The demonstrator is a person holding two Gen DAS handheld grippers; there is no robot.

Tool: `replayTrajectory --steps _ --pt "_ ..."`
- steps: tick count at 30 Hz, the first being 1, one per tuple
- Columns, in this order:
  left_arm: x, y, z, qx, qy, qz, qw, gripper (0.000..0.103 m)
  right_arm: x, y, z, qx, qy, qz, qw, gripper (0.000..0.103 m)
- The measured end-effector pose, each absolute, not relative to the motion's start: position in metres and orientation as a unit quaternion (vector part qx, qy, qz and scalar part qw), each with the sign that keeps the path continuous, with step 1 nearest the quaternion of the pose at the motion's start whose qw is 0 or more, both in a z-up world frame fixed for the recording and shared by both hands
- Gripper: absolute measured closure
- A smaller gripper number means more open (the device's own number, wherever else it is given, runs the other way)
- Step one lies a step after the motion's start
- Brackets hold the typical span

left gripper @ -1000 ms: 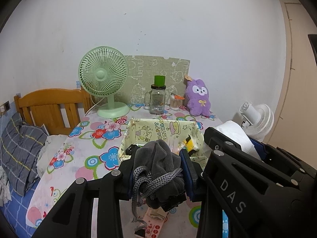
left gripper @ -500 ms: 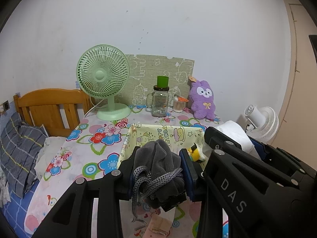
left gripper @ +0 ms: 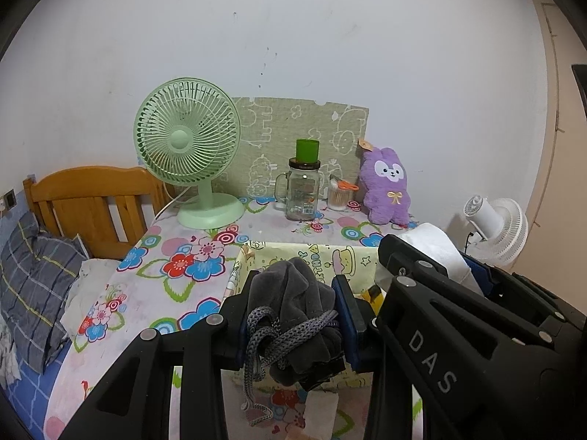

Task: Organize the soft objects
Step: 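Lift both pouches with both tools and carry them over the fabric box, then open the left tool to drop the black drawstring pouch into the box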

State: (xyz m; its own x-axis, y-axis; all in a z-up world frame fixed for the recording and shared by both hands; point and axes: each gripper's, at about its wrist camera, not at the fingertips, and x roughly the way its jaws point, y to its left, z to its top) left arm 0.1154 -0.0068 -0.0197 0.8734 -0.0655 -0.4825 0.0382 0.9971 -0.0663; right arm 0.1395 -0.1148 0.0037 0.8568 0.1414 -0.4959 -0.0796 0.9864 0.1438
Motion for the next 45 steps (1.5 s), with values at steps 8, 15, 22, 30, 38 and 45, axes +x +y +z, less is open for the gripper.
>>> replayTrajectory --steps 8,15,22,30,38,45 --pt "0.135 -0.007 -0.026 -0.022 0.256 -0.025 0.966 0.064 0.163 -0.116 -0.005 0.064 0.267 0.059 0.96 0.06" --pt "0.149 -0.007 -0.033 -0.023 0.263 -0.023 0.964 0.064 0.181 -0.115 -0.013 0.066 0.274 0.062 0.958 0.06" --pt "0.165 -0.006 -0.042 -0.024 0.274 -0.028 0.961 0.064 0.195 -0.115 -0.023 0.069 0.283 0.058 0.955 0.06" --pt "0.179 -0.002 -0.054 -0.029 0.303 -0.046 0.951 0.061 0.208 -0.111 -0.034 0.069 0.3 0.058 0.95 0.06" --pt "0.182 0.005 -0.057 -0.023 0.313 -0.037 0.949 0.053 0.214 -0.102 -0.041 0.069 0.308 0.071 0.946 0.06" --pt "0.186 0.008 -0.058 -0.018 0.322 -0.032 0.946 0.041 0.219 -0.097 -0.044 0.072 0.31 0.081 0.945 0.059"
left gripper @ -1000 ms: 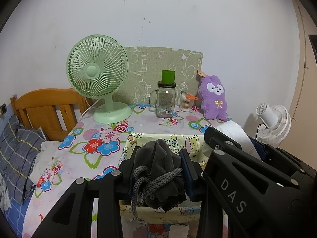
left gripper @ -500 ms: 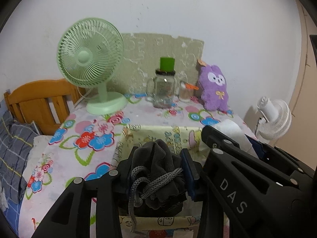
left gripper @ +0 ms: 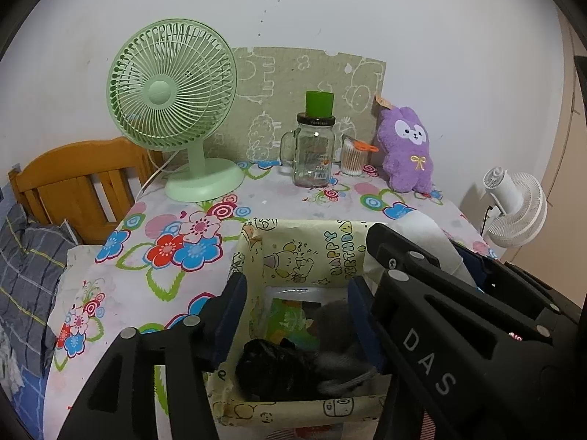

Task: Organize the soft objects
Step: 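Open the left tool to drop the black drawstring pouch into the box, then open the right tool to drop the white cloth pouch into the box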

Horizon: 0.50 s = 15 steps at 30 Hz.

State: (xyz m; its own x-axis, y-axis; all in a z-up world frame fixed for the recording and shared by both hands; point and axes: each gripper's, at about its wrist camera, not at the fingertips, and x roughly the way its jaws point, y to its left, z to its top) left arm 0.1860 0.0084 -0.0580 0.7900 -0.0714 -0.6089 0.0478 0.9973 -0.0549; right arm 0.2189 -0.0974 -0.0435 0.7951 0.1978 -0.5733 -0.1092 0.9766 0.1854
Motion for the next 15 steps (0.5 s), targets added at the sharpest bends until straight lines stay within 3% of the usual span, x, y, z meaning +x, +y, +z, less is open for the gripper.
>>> replayTrajectory --steps 5,15 --pt "0.19 0.011 -0.058 -0.02 0.325 -0.024 0.945 0.035 0.224 -0.094 -0.045 0.071 0.308 0.093 0.944 0.058" --pt "0.199 0.016 -0.064 -0.028 0.34 -0.018 0.94 0.034 0.239 -0.09 -0.053 0.086 0.319 0.115 0.937 0.048"
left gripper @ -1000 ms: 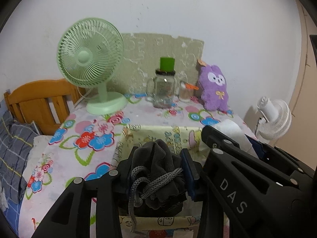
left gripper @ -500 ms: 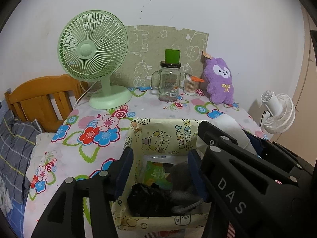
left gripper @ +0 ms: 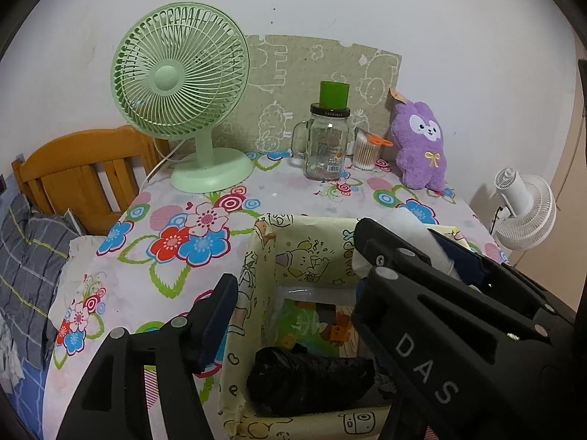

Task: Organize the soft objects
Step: 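Open the right tool to drop the white cloth pouch into the box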

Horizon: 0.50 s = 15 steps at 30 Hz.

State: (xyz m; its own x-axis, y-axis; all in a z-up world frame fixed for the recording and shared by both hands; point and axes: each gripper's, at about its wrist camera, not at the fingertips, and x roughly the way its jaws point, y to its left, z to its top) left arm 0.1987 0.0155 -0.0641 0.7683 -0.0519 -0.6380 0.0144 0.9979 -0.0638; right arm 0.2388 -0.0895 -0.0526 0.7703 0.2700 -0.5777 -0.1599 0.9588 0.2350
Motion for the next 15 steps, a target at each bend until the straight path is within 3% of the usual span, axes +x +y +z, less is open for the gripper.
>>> replayTrajectory --steps 15 --pt "0.1903 0.008 -0.0563 -0.015 0.329 -0.026 0.944 0.022 0.23 -0.0944 -0.0458 0.068 0.315 0.101 0.941 0.018"
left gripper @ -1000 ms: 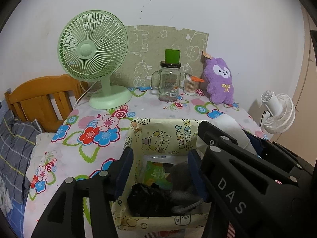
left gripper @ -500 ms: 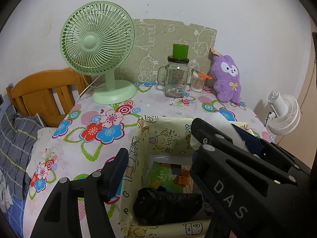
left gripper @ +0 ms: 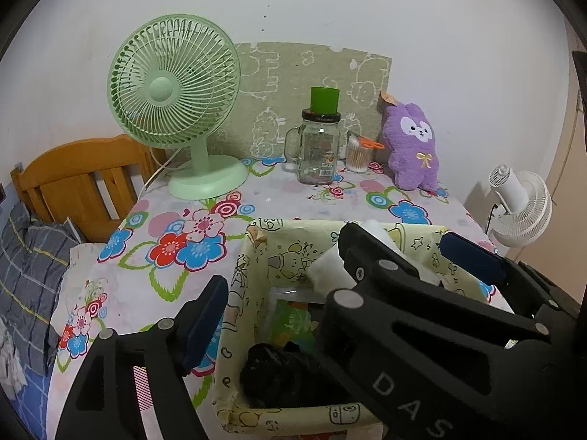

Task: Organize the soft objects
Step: 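Open the right tool to drop the white cloth pouch into the box, then withdraw both tools from the box toward the items on the table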

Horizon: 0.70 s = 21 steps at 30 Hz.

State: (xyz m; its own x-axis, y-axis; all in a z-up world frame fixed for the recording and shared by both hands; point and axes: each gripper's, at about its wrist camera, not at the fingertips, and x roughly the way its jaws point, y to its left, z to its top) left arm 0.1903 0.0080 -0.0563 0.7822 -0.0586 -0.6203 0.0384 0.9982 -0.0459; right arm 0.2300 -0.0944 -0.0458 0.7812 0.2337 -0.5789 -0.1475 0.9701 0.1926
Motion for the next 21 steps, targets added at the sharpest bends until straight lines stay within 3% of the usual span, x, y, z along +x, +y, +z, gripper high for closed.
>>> replayTrajectory --steps 21 --pt "0.158 -0.002 -0.036 -0.007 0.3 -0.032 0.953 0.012 0.193 -0.107 -0.021 0.05 0.294 0.069 0.952 0.014"
